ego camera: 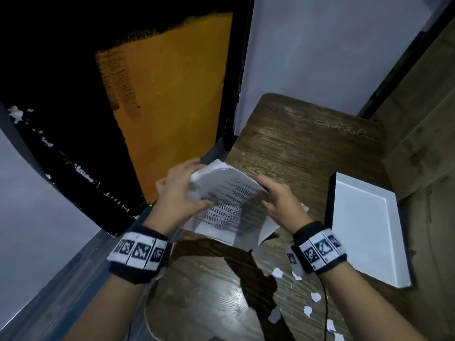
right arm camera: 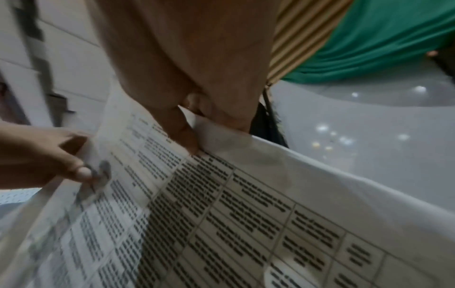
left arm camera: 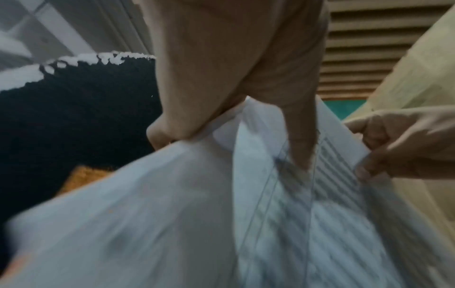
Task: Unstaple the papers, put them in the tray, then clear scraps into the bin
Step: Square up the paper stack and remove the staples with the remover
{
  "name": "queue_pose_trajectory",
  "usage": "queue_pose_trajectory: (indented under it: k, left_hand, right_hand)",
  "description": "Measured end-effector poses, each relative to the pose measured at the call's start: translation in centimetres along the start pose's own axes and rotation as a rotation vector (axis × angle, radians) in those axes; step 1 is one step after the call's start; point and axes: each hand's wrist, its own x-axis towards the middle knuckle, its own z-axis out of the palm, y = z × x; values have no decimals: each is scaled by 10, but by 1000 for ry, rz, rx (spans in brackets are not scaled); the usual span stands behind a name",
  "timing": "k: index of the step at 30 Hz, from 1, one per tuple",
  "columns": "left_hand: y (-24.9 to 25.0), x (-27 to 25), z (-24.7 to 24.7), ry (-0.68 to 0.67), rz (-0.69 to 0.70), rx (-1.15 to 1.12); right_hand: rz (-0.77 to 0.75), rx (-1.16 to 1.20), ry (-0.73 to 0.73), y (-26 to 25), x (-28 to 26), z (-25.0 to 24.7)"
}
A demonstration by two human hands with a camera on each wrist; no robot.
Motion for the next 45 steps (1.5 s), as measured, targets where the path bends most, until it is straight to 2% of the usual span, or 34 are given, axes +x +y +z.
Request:
queue_pose_trajectory:
  k: [2,4,8,10,11,14,16,19,23,27,29,33,36,42,45]
  left_hand:
    - [2,6,2,-76,-47,-129]
    - [-1,6,5,-100,-118,-308]
    - [-17,-3,-4,-66,-243,-536]
    - [-25,-8,-11,-84,-288,-576]
    - [-29,-10,-14,-90,-308,-602]
    - [-35,-14,-19,-116,-366,-649]
    - [-41,-15,-17,-118,-384,-663]
    - [-47,-22,-7,-28,-400,-707]
    - [-51,-40,16,169,-386,-674]
    - [-64,-62,37,349,-414,-661]
    - [-83,-75,48,342,-479,-650]
    - [-106,-97,70,252,-577,-590]
    - [-109,-99,81,248,-601,-573]
    - [-112,-96,71,414,-536,-586]
    - [-117,-103,81,298,-595,-610]
  right_hand:
    - [-53,-47,-42,-6,6,-4]
    - [-5,-15,20,4,3,-12]
    - [378,-8,243,54,-28,-36]
    - [567,143,372,72,-46,-39]
    - [625,278,388,81,-54,-37]
    - [657,695,298,104,-70,-19]
    - [645,809,252,107,-72,-6]
    - [620,897,299,92,-69,9]
    - [542,596,500,73,-62,21]
    - [494,590,570,59,-64,38]
    - [559,568,530,66,-71,50]
    - [678,479,329,87,-84,84]
    - [726,421,391,85,-78,96]
    - [704,428,510,78,-77,77]
    - [854,400,412,87,-84,94]
